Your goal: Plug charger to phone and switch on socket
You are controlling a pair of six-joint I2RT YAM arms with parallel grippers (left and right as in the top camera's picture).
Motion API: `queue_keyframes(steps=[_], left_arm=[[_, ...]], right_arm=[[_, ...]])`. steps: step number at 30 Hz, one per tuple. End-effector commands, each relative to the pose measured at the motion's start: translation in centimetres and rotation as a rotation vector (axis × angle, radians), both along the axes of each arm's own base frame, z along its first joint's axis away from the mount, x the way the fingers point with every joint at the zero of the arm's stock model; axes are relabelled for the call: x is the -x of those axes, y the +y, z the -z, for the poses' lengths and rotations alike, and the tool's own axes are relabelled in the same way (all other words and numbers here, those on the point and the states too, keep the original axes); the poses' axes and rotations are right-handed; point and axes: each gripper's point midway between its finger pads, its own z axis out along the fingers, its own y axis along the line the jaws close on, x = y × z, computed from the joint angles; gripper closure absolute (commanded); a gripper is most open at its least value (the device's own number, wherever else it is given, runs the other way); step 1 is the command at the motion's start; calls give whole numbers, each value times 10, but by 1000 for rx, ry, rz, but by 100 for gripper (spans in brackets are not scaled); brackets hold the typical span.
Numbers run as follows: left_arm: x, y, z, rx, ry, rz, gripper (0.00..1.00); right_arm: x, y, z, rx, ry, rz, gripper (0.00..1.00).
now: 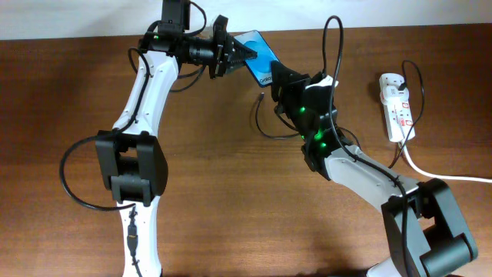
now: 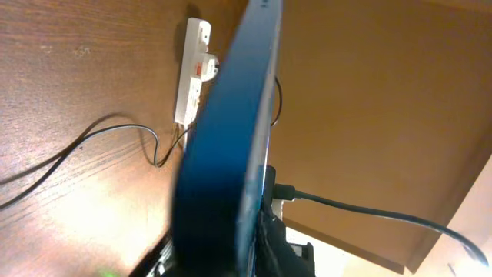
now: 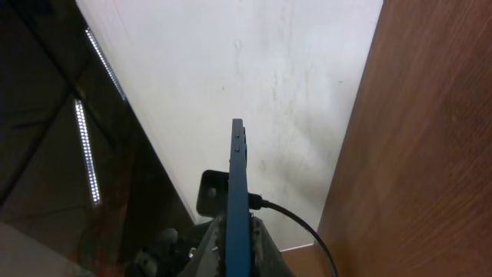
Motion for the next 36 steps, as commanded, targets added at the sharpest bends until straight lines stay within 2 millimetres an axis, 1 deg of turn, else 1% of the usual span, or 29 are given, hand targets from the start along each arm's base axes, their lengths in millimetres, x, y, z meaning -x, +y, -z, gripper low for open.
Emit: queue_keyframes(steps=[1, 4, 8, 10, 16, 19, 23, 24, 25, 26, 27, 29, 30, 32, 33, 36], left_arm=[[4, -7, -7, 16, 7, 16, 92], [-2, -5, -1, -18, 16, -18, 100], [-9, -2, 6, -65, 23, -66, 100], [-9, -2, 6, -64, 23, -66, 86], [-7, -6, 6, -63, 44, -65, 87], [-7, -6, 6, -63, 48, -66, 88], [-2, -16, 6, -62, 61, -51, 88], [-1, -17, 6, -61, 61, -47, 88], [0, -18, 6, -59, 62, -43, 92], [0, -18, 5, -57, 62, -42, 100], [0, -18, 5, -57, 62, -42, 100], [-1, -18, 5, -57, 34, -37, 100], [-2, -18, 5, -59, 9, -32, 100], [-3, -18, 5, -62, -9, -33, 100], [-4, -17, 4, -62, -24, -33, 100], [-10, -8, 4, -64, -48, -46, 100]], right_arm=[[6, 15, -18, 9, -41, -31, 96], [12, 28, -17, 9, -40, -61, 96], [16, 35, -12, 17, -21, -81, 96], [19, 39, -12, 17, -21, -89, 96], [23, 48, -12, 17, -22, -99, 96], [29, 59, -12, 17, -23, -123, 96], [37, 72, -14, 16, -30, -134, 96], [37, 72, -14, 16, -30, -134, 96], [37, 72, -14, 16, -30, -134, 96], [37, 72, -14, 30, -36, -135, 96], [37, 71, -12, 49, -34, -136, 96], [36, 67, -2, 90, -10, -132, 83], [33, 62, 4, 123, 0, -124, 71], [26, 47, 10, 183, 3, -101, 60], [21, 37, 12, 215, 0, -87, 58], [12, 20, 12, 280, -36, -140, 58]])
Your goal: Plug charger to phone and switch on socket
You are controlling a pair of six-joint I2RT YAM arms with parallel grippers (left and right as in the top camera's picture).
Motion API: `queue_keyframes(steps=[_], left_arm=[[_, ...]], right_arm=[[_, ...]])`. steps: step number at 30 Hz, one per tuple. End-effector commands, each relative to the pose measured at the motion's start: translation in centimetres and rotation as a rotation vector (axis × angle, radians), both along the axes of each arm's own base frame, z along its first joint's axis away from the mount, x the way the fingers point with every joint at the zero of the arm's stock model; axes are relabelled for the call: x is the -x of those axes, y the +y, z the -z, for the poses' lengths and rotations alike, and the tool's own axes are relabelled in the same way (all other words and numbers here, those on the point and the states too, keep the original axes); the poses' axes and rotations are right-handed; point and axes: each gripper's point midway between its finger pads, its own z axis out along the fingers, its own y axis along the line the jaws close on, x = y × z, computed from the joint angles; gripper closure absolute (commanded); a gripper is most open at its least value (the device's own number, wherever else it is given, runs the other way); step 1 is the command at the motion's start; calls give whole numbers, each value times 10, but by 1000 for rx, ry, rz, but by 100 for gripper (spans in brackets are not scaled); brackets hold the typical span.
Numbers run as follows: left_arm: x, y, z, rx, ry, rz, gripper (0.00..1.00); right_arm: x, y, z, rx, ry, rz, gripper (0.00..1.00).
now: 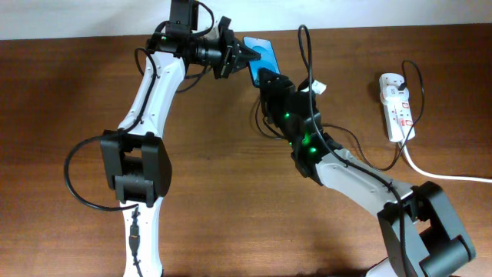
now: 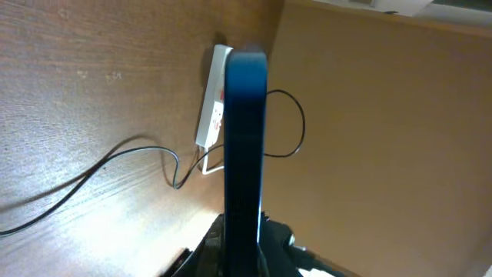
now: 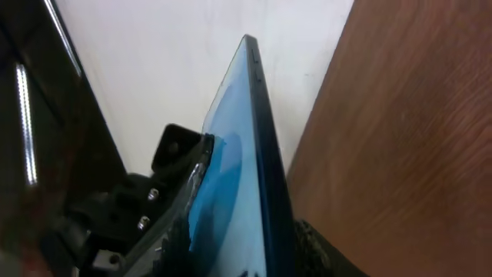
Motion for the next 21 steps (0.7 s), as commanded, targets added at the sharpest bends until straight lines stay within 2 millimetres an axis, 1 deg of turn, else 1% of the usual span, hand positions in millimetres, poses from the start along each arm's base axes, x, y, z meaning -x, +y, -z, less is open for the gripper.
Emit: queue_keyframes(steps=[1, 4, 5, 7, 8, 9, 10, 11, 12, 13, 14, 15, 17, 18, 20, 21], left_arm=[[-2, 4, -11, 30, -49, 22, 100], [-13, 23, -8, -2, -120, -4, 100], [-20, 34, -5, -26, -151, -26, 100], [-28, 53, -1, -60, -184, -57, 100], [-33, 67, 5, -91, -188, -81, 100], [-35, 78, 12, -132, -171, -110, 100], [-37, 86, 18, -161, -161, -129, 100], [-37, 95, 26, -206, -150, -148, 100], [-38, 103, 33, -246, -143, -161, 100], [-36, 106, 36, -261, -142, -156, 100], [-33, 106, 37, -265, -138, -148, 100], [-31, 105, 38, -261, -124, -143, 100], [-26, 104, 38, -249, -110, -129, 100], [-23, 100, 34, -226, -124, -104, 100], [-15, 94, 28, -176, -135, -54, 100], [-9, 91, 25, -148, -142, -26, 100]], right_arm=[[-3, -8, -7, 85, -51, -114, 57], [-12, -39, -13, 168, -113, -180, 53], [-14, -55, -16, 217, -152, -217, 47], [-15, -77, -18, 277, -203, -276, 42], [-13, -90, -15, 335, -236, -326, 41], [-10, -95, -9, 355, -225, -357, 40], [-6, -97, -2, 390, -226, -398, 34], [-1, -96, 5, 439, -235, -438, 33], [3, -92, 15, 502, -236, -470, 38], [5, -88, 28, 543, -202, -484, 48], [7, -83, 40, 554, -163, -494, 50], [7, -77, 47, 553, -136, -509, 50], [-2, -65, 60, 557, -56, -561, 51], [-7, -59, 66, 571, -25, -597, 51], [-18, -39, 77, 596, 35, -677, 55], [-28, -28, 86, 599, 72, -701, 55]])
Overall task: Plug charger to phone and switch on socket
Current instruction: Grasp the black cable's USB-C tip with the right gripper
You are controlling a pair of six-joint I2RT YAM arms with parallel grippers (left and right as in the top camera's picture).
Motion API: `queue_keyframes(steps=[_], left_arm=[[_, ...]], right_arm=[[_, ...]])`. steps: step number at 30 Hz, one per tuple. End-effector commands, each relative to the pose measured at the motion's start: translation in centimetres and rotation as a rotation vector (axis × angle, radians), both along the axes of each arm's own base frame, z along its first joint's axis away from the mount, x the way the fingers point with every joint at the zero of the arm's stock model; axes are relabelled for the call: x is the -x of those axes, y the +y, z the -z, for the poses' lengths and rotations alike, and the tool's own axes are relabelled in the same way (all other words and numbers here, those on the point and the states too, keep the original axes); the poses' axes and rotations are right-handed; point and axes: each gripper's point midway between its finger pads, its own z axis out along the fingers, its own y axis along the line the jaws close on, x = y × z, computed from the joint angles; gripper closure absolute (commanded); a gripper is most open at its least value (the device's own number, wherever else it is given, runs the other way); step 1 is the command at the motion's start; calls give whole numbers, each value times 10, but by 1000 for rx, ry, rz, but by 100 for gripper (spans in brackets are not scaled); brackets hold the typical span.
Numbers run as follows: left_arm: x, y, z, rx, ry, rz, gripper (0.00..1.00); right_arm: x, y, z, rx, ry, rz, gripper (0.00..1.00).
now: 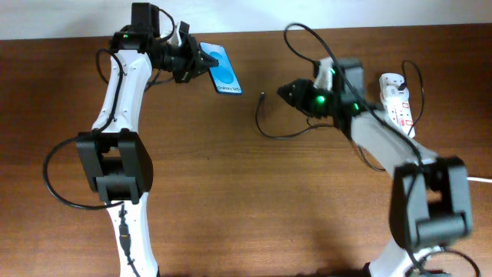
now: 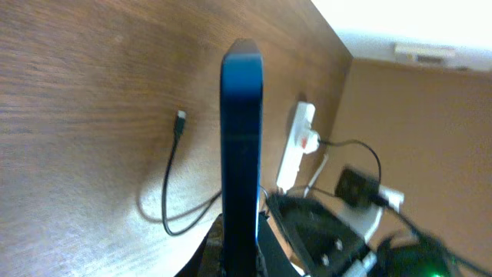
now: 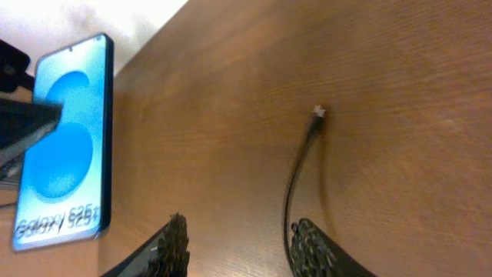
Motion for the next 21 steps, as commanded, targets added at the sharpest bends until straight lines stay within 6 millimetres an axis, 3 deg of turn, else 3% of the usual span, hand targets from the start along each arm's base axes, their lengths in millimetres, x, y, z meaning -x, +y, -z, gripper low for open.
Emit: queue_keyframes(steps=[1, 4, 6, 11, 13, 21], left_arm=[[13, -13, -21, 109, -63, 118, 100], [17, -13, -30, 166, -62, 139, 100], [16, -9, -30, 167, -63, 130, 100], [21, -12, -46, 270, -63, 165, 100], [23, -13, -48, 283, -62, 171, 100], [23, -14, -49, 293, -57, 173, 100]], right_arm=[[-24, 27, 11, 48, 8, -71, 55], [-28, 34, 52, 46, 114, -37, 57], [-28, 34, 67, 32, 159, -14, 58], [-27, 51, 89, 28, 178, -19, 59], [-25, 55, 102, 56, 198, 5, 63], [-26, 65, 119, 129, 175, 29, 64]])
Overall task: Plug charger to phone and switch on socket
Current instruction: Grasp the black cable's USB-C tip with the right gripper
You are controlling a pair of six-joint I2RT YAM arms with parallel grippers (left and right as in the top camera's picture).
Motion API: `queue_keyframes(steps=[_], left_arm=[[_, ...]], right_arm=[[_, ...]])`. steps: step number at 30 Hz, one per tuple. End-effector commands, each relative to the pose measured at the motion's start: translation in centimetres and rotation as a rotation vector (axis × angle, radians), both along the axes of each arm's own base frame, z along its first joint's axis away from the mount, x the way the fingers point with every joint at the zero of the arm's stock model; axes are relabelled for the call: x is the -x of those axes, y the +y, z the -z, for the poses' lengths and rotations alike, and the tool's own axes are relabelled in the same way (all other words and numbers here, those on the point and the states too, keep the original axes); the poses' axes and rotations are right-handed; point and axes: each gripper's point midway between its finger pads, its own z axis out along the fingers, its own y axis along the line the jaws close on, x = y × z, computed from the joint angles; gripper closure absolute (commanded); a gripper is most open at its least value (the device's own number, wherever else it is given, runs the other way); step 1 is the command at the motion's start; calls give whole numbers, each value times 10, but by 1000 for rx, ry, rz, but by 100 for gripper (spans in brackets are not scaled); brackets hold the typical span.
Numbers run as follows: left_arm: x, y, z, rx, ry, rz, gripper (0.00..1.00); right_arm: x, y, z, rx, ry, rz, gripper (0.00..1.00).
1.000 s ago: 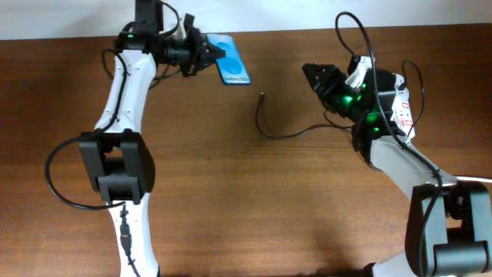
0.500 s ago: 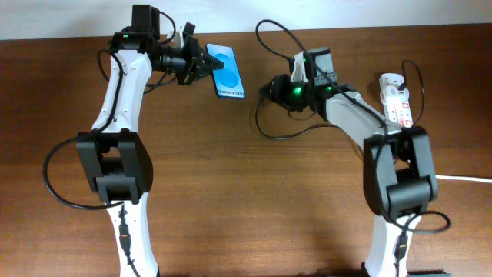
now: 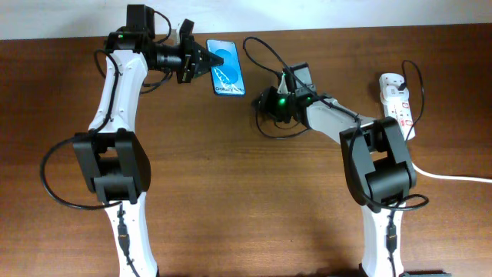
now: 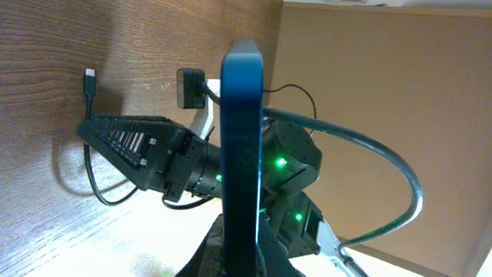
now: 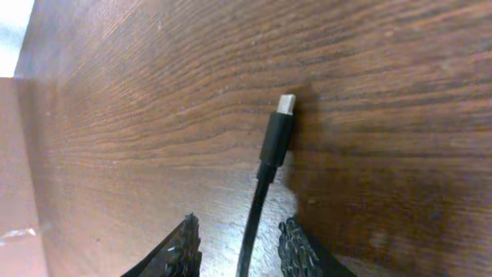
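The blue phone [image 3: 227,68] is held off the table at the back, and my left gripper [image 3: 201,61] is shut on its end. In the left wrist view the phone [image 4: 242,131] is edge on, clamped at the bottom by my left gripper [image 4: 240,248]. The black charger cable [image 3: 267,129] lies looped on the table. Its metal-tipped plug [image 5: 277,132] rests flat on the wood. My right gripper [image 5: 240,225] is open, low over the table, with the cable running between its fingers just behind the plug. Seen from overhead, the right gripper [image 3: 264,101] covers the plug.
The white power strip [image 3: 397,105] with the charger in it lies at the right edge, its white lead trailing off right. My right arm shows in the left wrist view, behind the phone.
My right gripper was in mid-table toward the power strip, away from the plug; now it sits low over the cable just behind the plug. The phone has shifted slightly right in my left gripper.
First both grippers were together at the back, the right one close under the phone held by the left. Then they stood apart, phone to the left, right gripper open to the right, plug lying on the table. Now the right gripper straddles the cable.
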Motion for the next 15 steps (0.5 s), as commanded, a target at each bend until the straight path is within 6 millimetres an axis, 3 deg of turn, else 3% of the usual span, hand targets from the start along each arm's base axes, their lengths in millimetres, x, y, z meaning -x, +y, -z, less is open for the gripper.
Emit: queue_keyframes(steps=[1, 3, 13, 15], left_arm=[[2, -1, -14, 57, -23, 23, 100], [2, 0, -14, 57, -21, 23, 100], [2, -1, -14, 57, -21, 23, 100], [2, -1, -14, 57, -20, 23, 100]], right_arm=[[-3, 7, 17, 37, -11, 8, 64], [-4, 7, 23, 32, 0, 20, 69], [-11, -1, 22, 42, -18, 44, 70], [-8, 3, 20, 23, -19, 12, 81]])
